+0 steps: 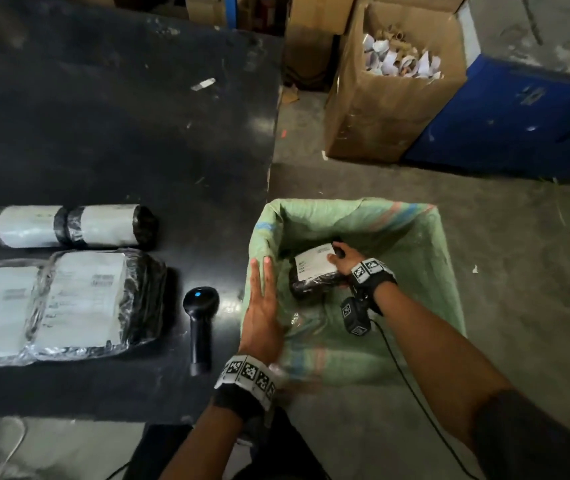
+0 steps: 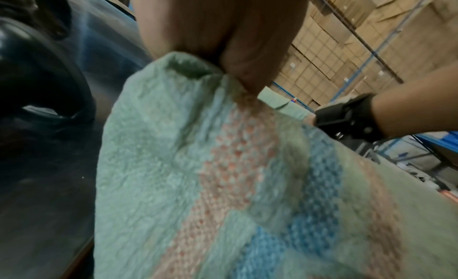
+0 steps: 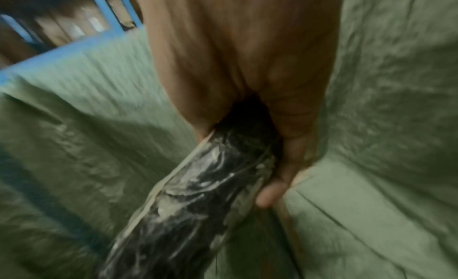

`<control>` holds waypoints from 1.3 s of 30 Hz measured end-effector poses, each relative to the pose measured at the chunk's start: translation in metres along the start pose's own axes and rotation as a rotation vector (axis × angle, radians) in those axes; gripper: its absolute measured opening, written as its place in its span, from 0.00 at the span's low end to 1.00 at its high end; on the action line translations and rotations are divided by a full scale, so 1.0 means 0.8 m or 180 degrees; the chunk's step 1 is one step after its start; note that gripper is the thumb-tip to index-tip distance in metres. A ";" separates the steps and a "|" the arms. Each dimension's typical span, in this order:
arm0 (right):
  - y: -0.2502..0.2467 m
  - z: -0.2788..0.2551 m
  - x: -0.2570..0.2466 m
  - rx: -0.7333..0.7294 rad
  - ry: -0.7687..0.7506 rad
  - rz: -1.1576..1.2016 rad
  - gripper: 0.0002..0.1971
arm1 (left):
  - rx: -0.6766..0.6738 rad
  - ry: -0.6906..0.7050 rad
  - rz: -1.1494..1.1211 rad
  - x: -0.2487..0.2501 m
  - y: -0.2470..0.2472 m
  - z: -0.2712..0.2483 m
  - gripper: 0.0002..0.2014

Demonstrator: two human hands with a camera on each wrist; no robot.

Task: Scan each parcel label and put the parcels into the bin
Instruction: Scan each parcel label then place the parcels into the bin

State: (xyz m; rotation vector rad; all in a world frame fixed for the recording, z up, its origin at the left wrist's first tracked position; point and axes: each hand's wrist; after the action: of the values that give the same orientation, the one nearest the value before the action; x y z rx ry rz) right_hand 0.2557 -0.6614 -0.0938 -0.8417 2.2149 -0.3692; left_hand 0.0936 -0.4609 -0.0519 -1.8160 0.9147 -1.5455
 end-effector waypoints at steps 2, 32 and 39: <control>0.025 0.012 0.006 0.0063 -0.0061 0.0363 0.29 | -0.0006 0.0004 -0.0085 -0.003 -0.001 0.002 0.54; 0.032 -0.114 -0.126 0.0241 -0.0537 0.0114 0.25 | 0.0542 0.0214 0.0452 -0.104 -0.176 -0.014 0.30; 0.181 -0.215 -0.182 0.0516 -0.0936 0.1054 0.22 | 0.0780 0.0028 0.0731 -0.252 -0.277 -0.038 0.36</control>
State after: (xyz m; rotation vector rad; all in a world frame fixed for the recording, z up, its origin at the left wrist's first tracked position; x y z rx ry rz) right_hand 0.1419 -0.4553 0.0327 -0.4029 1.9730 -0.2420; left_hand 0.0739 -0.1666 0.0090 -1.4798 0.8631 -1.4519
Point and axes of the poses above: each hand's wrist, its own z-axis towards the middle knuckle, its own y-axis out of the palm, x = y × z, and after that the axes turned 10 degrees about z, right-handed
